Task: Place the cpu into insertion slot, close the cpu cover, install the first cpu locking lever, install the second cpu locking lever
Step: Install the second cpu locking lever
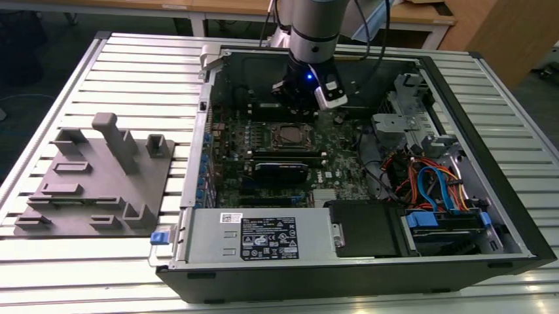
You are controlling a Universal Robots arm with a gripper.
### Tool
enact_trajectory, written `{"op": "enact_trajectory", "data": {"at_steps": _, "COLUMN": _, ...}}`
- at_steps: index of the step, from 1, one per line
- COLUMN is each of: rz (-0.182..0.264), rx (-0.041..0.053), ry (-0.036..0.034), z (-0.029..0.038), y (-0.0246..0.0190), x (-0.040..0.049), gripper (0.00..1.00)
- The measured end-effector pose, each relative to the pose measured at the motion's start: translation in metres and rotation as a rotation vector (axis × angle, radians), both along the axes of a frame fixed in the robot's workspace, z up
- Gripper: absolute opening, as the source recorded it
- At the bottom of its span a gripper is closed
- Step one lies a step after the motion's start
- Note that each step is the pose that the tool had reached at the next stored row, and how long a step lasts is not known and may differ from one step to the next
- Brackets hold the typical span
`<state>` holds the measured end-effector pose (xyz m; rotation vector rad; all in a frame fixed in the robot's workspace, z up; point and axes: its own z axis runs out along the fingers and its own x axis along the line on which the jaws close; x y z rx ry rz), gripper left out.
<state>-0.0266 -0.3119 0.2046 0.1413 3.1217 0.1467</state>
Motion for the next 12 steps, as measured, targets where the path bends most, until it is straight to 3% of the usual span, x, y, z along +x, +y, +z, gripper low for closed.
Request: {"op": "enact_trajectory", "data": {"at_steps": 12, "rz": 0.000, "rx": 0.0001, "ry": 0.0000, "z": 0.0000, "y": -0.0043, "x": 0.0000, "gripper": 0.10}}
